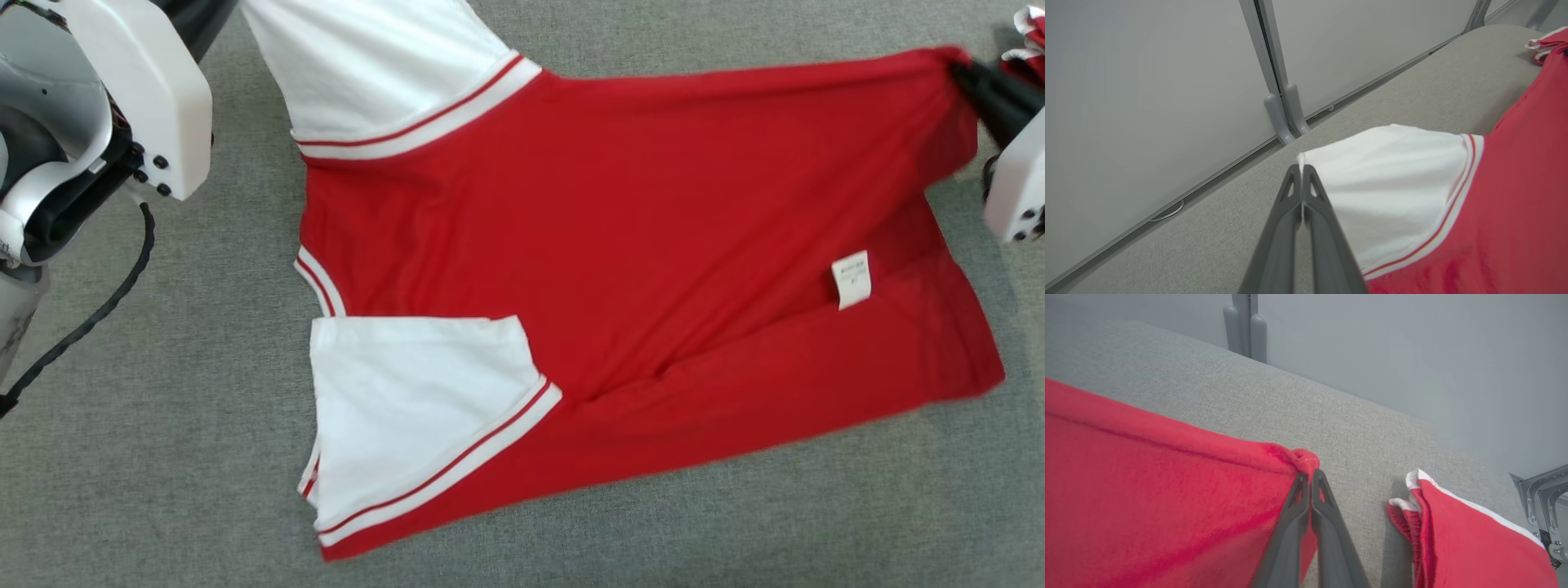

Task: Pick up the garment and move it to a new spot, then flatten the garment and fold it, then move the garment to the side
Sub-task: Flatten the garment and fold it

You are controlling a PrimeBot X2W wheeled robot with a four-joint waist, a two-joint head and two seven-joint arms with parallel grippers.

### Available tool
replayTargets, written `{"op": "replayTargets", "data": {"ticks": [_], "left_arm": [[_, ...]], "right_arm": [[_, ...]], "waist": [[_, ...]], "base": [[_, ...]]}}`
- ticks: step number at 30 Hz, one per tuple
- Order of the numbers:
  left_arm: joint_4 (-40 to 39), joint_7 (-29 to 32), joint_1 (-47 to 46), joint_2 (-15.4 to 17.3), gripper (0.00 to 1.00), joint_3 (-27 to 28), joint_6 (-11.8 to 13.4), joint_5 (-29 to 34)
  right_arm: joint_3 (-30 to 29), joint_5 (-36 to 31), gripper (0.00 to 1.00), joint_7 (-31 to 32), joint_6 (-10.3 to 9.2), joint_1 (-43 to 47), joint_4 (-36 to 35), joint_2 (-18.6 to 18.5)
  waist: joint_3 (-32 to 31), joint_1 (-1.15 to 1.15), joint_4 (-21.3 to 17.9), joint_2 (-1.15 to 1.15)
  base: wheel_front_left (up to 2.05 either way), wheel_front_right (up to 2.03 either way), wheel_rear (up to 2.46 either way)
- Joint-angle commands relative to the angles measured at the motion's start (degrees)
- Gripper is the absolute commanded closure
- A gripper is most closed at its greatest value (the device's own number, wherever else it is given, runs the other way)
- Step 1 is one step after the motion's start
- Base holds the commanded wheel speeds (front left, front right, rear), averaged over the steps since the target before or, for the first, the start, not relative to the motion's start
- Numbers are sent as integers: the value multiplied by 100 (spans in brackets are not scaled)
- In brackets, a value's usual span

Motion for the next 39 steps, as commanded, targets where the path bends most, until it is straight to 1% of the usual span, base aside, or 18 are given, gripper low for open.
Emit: {"op": "replayTargets", "data": {"ticks": [1,5,8,11,14,17,20,25,28,30,33,35,36,37,38,39], "left_arm": [[54,-150,-83,4,100,64,-22,59],[120,-602,-128,-107,100,99,-93,91],[62,-738,8,-165,100,29,-150,-52],[-109,-801,224,-152,100,-13,-190,-222],[-405,-824,628,-53,100,-33,-185,-403],[-813,-849,1147,72,100,-19,-80,-610],[-1298,-853,1722,209,100,-15,88,-812],[-2063,-843,2582,539,100,4,438,-1000],[-2447,-840,3066,703,100,-32,643,-1066],[-2619,-873,3354,751,100,-86,762,-1074],[-2696,-951,3667,704,100,-215,868,-1055],[-2619,-998,3808,637,100,-332,891,-994],[-2558,-1029,3862,585,100,-378,913,-969],[-2492,-1067,3899,543,65,-420,933,-936],[-2417,-1139,3931,497,4,-443,979,-880],[-2343,-1270,3959,400,0,-420,1064,-824]], "right_arm": [[-79,-65,100,-160,-12,-120,47,-64],[-159,-219,100,-514,-12,-190,155,-159],[-98,-286,100,-617,-12,-60,69,-313],[-74,-316,100,-709,-12,163,-125,-507],[-142,-351,100,-840,-12,481,-354,-712],[-292,-439,100,-1000,-12,891,-565,-908],[-526,-560,100,-1161,-12,1351,-743,-1047],[-1089,-670,100,-1353,-12,2180,-980,-1138],[-1431,-805,100,-1414,-12,2632,-1073,-1078],[-1653,-909,100,-1408,-12,2905,-1120,-991],[-1928,-1080,100,-1326,-12,3235,-1201,-817],[-2100,-1165,100,-1260,-12,3415,-1243,-694],[-2212,-1194,21,-1220,-12,3506,-1237,-633],[-2304,-1246,0,-1193,-12,3595,-1257,-576],[-2458,-1261,0,-1198,-12,3683,-1266,-508],[-2619,-1286,0,-1229,-11,3801,-1264,-460]], "waist": [[-29,0,26,0],[-110,0,118,0],[-194,0,210,0],[-279,0,293,0],[-377,0,367,0],[-473,0,443,0],[-549,0,501,0],[-657,0,579,0],[-708,0,593,0],[-722,0,607,0],[-703,0,636,0],[-687,0,658,0],[-681,0,668,0],[-681,0,679,0],[-686,0,688,0],[-698,0,700,0]], "base": [[0,0,0],[0,0,0],[0,0,0],[0,0,0],[0,0,0],[0,0,0],[0,0,0],[0,0,0],[0,0,0],[0,0,0],[0,0,0],[0,0,0],[0,0,0],[0,0,0],[0,0,0],[0,0,0]]}}
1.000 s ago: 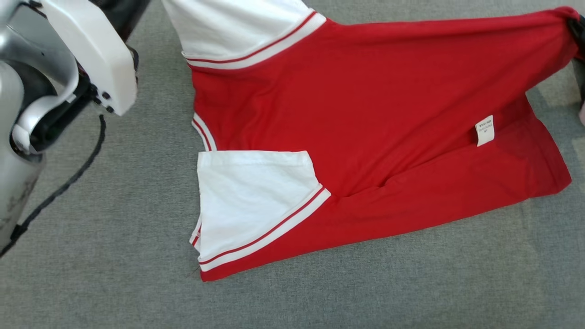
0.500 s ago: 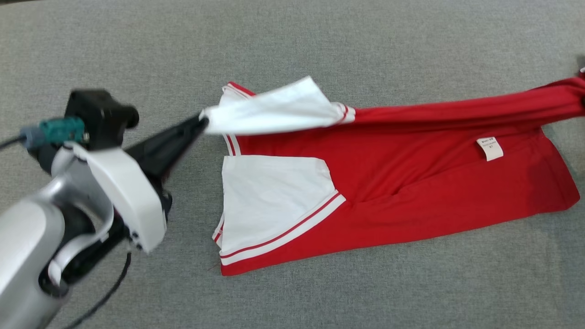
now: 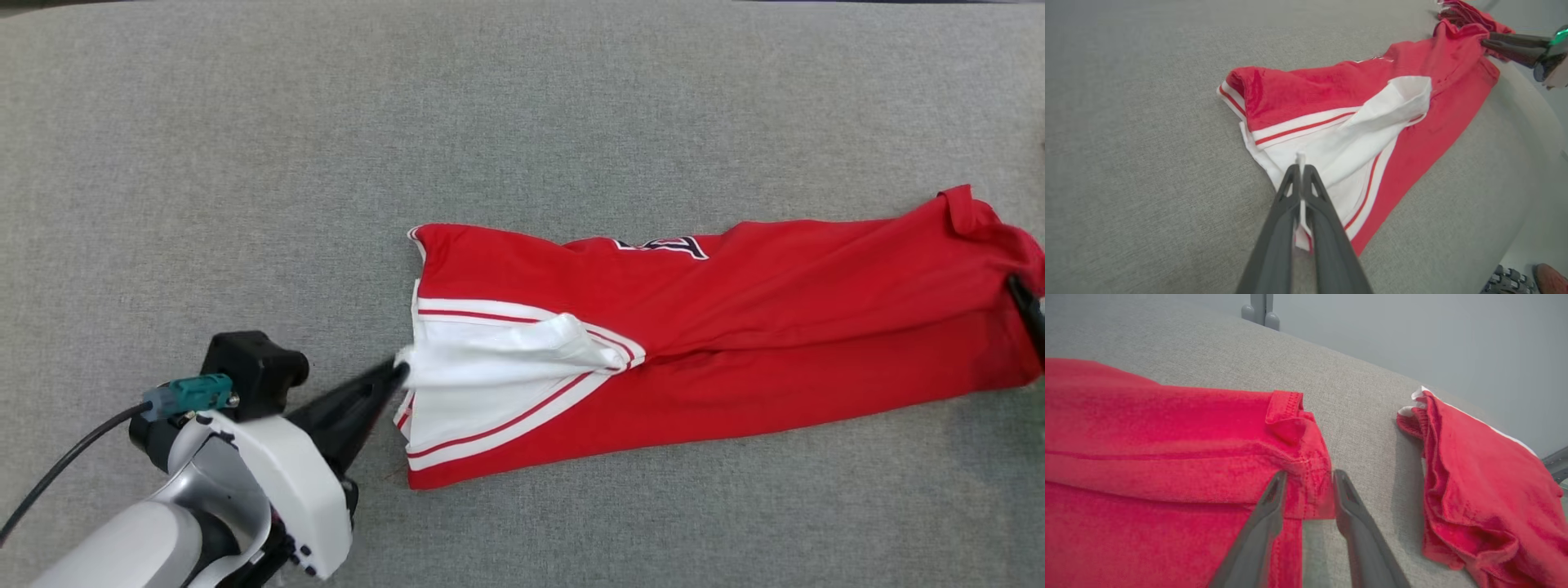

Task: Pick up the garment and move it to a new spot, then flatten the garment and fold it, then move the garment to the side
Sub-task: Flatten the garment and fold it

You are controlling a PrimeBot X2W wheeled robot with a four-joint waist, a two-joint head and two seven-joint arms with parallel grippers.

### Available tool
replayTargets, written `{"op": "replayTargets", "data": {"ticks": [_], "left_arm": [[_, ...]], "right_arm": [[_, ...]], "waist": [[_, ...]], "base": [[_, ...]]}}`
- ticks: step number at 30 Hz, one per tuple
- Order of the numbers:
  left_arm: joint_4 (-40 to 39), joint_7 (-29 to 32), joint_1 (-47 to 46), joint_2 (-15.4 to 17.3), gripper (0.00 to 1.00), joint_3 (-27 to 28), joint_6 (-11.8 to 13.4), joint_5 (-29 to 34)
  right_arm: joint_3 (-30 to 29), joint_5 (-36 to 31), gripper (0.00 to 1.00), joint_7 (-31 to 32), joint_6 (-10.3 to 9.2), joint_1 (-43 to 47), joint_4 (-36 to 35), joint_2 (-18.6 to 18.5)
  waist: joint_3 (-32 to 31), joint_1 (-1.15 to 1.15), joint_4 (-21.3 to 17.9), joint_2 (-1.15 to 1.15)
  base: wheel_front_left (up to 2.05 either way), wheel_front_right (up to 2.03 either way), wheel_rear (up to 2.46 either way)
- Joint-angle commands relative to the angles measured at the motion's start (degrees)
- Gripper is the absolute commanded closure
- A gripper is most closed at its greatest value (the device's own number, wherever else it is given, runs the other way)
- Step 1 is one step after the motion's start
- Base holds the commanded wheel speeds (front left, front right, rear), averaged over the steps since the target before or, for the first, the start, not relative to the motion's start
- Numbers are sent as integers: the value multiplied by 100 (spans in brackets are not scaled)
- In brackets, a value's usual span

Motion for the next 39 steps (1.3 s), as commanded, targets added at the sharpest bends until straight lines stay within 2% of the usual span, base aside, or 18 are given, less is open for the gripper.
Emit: {"op": "replayTargets", "data": {"ticks": [1,5,12,15,19,22,25,27,30,33,35,39], "left_arm": [[53,-134,35,-57,0,57,91,57],[292,-672,310,-345,0,51,341,272],[691,-2286,1152,-958,0,298,1171,761],[1025,-2955,1355,-1284,0,203,1377,1107],[1517,-3328,1382,-1743,0,144,1496,1555],[1725,-3383,1362,-2124,0,166,1462,1900],[1795,-3382,1502,-2569,0,277,1294,2340],[1847,-3384,1531,-2740,0,331,1173,2501],[1929,-3385,1619,-2917,0,468,1011,2666],[1981,-3384,1682,-3000,0,576,917,2757],[2027,-3386,1725,-3101,0,749,774,2880],[2058,-3385,1797,-3210,0,939,623,3041]], "right_arm": [[-133,-35,0,-41,-14,111,-5,17],[-858,-195,0,-146,-14,804,-21,198],[-2160,-283,0,-456,-14,2180,-468,944],[-2443,-185,0,-507,-14,2310,-684,1388],[-2623,-51,0,-373,-14,1951,-605,1696],[-2731,-77,0,-253,-14,1609,-262,1803],[-2786,-232,0,-18,-14,1182,309,1695],[-2788,-457,0,111,-14,1030,659,1561],[-2639,-800,0,309,-14,861,1102,1482],[-2563,-865,0,431,-14,804,1371,1515],[-2366,-756,0,731,-13,834,1692,1682],[-2017,-422,0,995,9,858,1875,2050]], "waist": [[-13,0,13,0],[-145,0,34,0],[-438,0,-9,0],[-531,0,46,0],[-638,0,222,0],[-707,0,448,0],[-767,0,756,0],[-773,0,880,0],[-780,0,991,0],[-789,0,1030,0],[-801,0,1059,0],[-788,0,1005,0]], "base": [[0,0,0],[0,0,0],[0,0,0],[0,0,0],[0,0,0],[0,0,0],[0,0,0],[0,0,0],[0,0,0],[0,0,0],[0,0,0],[0,0,0]]}}
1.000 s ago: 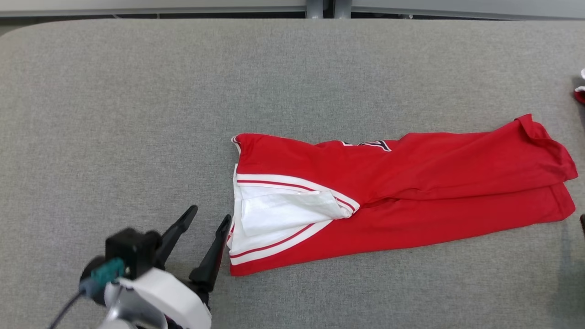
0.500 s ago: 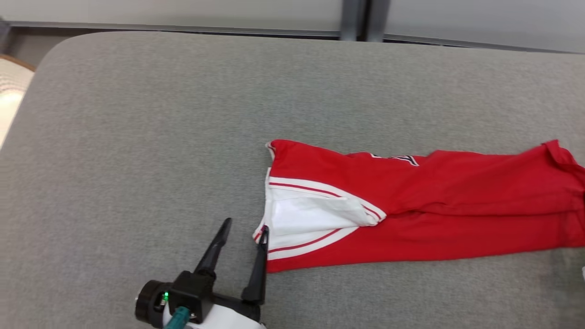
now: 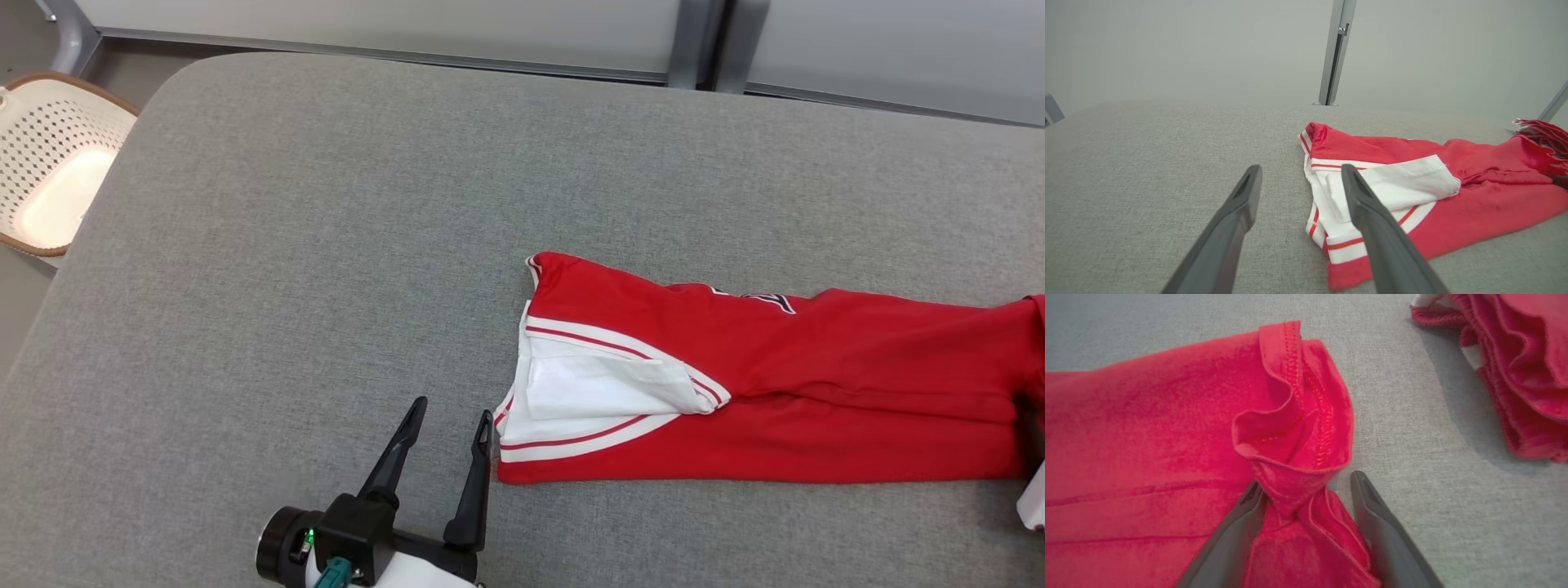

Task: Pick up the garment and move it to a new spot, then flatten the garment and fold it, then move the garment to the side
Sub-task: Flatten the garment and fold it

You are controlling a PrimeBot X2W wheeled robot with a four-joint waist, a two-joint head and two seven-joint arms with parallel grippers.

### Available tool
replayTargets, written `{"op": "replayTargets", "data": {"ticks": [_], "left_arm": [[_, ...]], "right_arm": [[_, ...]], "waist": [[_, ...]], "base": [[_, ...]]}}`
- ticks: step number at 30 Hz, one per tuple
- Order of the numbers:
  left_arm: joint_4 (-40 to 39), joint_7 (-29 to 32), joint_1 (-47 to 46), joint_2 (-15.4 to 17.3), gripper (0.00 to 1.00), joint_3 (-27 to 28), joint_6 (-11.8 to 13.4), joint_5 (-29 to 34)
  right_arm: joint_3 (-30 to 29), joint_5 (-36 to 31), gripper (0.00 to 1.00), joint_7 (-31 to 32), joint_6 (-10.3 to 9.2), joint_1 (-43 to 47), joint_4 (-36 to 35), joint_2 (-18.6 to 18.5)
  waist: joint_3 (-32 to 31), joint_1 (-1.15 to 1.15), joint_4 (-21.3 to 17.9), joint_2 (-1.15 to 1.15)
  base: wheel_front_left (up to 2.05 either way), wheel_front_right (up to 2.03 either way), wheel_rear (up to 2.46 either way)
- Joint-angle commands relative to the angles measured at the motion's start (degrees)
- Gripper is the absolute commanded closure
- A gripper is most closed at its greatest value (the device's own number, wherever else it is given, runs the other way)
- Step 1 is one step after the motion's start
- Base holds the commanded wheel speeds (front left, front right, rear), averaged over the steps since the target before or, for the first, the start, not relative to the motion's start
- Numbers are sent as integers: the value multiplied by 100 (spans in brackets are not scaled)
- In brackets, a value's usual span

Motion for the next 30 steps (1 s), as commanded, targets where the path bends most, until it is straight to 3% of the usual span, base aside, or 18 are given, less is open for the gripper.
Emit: {"op": "replayTargets", "data": {"ticks": [1,2,3,4,7,20,26,30], "left_arm": [[24,-18,73,-28,0,44,-59,71],[33,-15,78,-58,0,69,-111,112],[50,-15,77,-83,0,91,-143,145],[65,-15,80,-106,0,117,-180,173],[93,-15,98,-147,0,172,-243,219],[141,-15,211,-242,0,641,-464,461],[239,-16,260,-276,0,702,-561,529],[313,-15,290,-300,0,672,-622,563]], "right_arm": [[266,49,0,224,49,139,181,289],[322,76,0,218,51,114,197,311],[361,117,19,146,51,83,205,314],[395,140,100,83,49,49,222,306],[456,209,100,12,31,24,251,219],[479,-209,100,-1061,14,33,-201,-886],[351,-523,100,-876,15,61,-1009,-743],[158,-780,100,-384,15,126,-1828,-312]], "waist": [[16,0,-43,0],[23,0,-67,0],[27,0,-87,0],[26,0,-109,0],[12,0,-162,0],[-142,0,-654,0],[-274,0,-767,0],[-344,0,-741,0]], "base": [[0,0,0],[0,0,0],[0,0,0],[0,0,0],[0,0,0],[0,0,0],[0,0,0],[0,0,0]]}}
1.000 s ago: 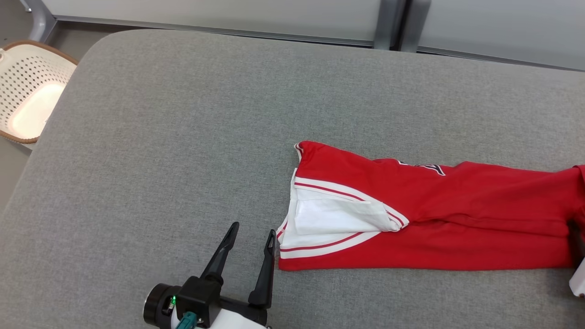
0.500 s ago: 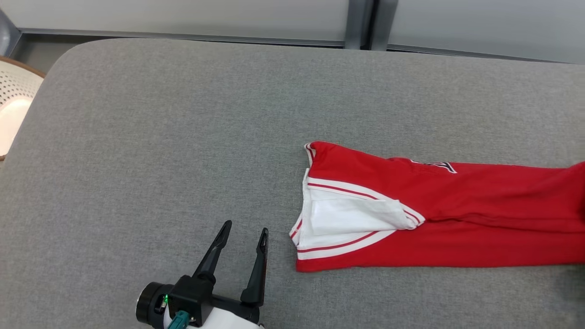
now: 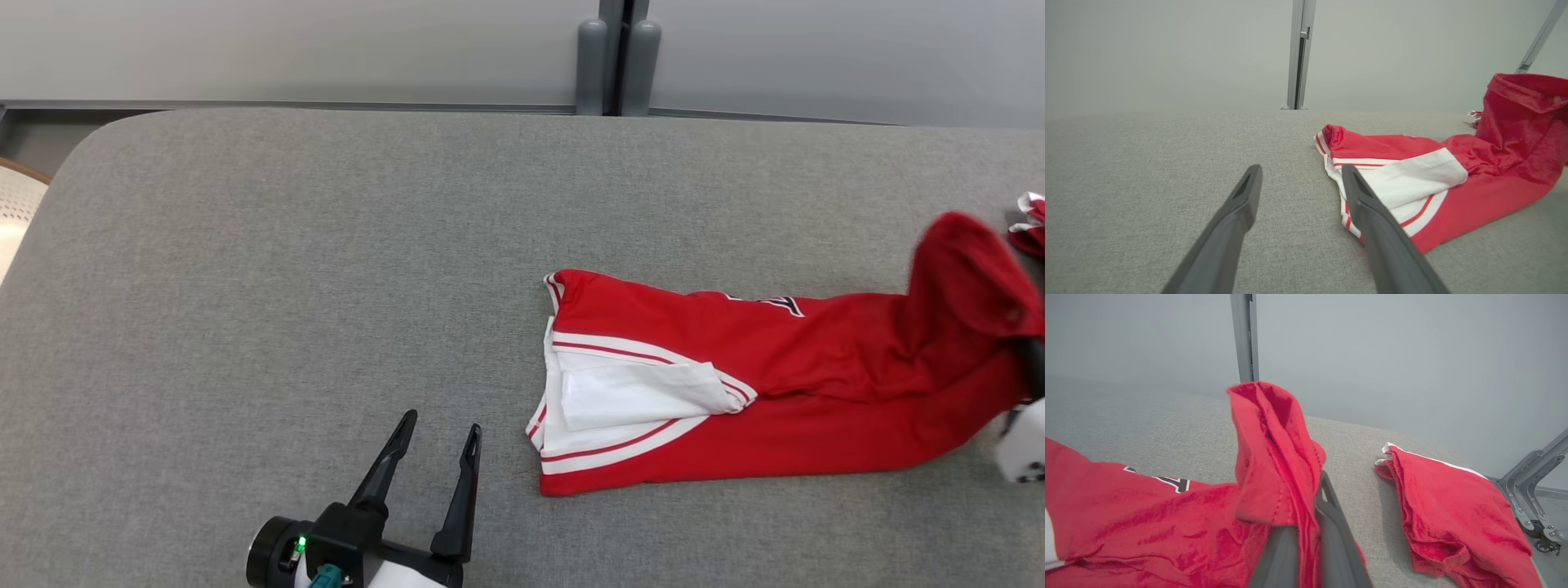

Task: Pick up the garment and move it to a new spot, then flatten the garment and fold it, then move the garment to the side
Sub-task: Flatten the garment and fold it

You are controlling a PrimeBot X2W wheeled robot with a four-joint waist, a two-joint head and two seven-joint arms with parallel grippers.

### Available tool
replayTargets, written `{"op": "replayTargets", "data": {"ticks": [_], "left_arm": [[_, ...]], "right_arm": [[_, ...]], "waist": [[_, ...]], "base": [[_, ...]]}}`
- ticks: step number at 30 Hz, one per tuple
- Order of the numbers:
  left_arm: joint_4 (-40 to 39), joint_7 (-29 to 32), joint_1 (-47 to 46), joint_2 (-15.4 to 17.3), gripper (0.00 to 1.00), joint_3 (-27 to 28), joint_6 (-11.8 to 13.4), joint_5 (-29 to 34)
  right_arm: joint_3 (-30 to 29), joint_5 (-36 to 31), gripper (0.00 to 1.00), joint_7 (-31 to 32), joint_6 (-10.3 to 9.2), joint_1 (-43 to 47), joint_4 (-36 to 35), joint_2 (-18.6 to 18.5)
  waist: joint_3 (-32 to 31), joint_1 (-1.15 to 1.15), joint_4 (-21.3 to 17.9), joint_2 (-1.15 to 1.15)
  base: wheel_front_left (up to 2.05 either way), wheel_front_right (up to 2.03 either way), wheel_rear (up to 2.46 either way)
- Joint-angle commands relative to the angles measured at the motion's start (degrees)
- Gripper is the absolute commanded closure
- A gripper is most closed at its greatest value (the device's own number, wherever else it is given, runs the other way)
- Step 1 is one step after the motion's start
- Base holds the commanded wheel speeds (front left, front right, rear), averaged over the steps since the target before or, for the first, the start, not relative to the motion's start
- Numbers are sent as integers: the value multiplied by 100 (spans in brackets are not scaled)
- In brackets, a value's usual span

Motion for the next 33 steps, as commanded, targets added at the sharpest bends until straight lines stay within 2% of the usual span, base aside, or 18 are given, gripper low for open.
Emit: {"op": "replayTargets", "data": {"ticks": [1,8,14,19,30,31,32,33], "left_arm": [[29,-8,41,10,0,-2,-50,39],[128,-7,63,-13,0,-78,-144,90],[166,-8,19,-53,0,-134,-198,109],[205,-7,-4,-84,0,-154,-213,116],[311,-7,-84,-137,0,-206,-292,112],[329,-8,-79,-142,0,-203,-297,112],[343,-8,-72,-147,0,-201,-300,112],[352,-8,-59,-150,0,-196,-298,109]], "right_arm": [[-54,-93,100,206,-16,99,-334,216],[-203,-521,100,940,-15,362,-1779,1321],[12,-834,100,1173,-15,420,-2345,2077],[167,-1102,100,1244,-15,295,-2296,2362],[434,-1430,100,1260,-15,94,-1758,2666],[523,-1374,98,1303,-15,106,-1683,2686],[638,-1323,75,1362,-15,124,-1629,2708],[721,-1270,29,1444,-15,163,-1575,2719]], "waist": [[-25,0,51,0],[-85,0,323,0],[-34,0,551,0],[14,0,675,0],[14,0,828,0],[1,0,838,0],[-15,0,844,0],[-36,0,846,0]], "base": [[0,0,0],[0,0,0],[0,0,0],[0,0,0],[0,0,0],[0,0,0],[0,0,0],[0,0,0]]}}
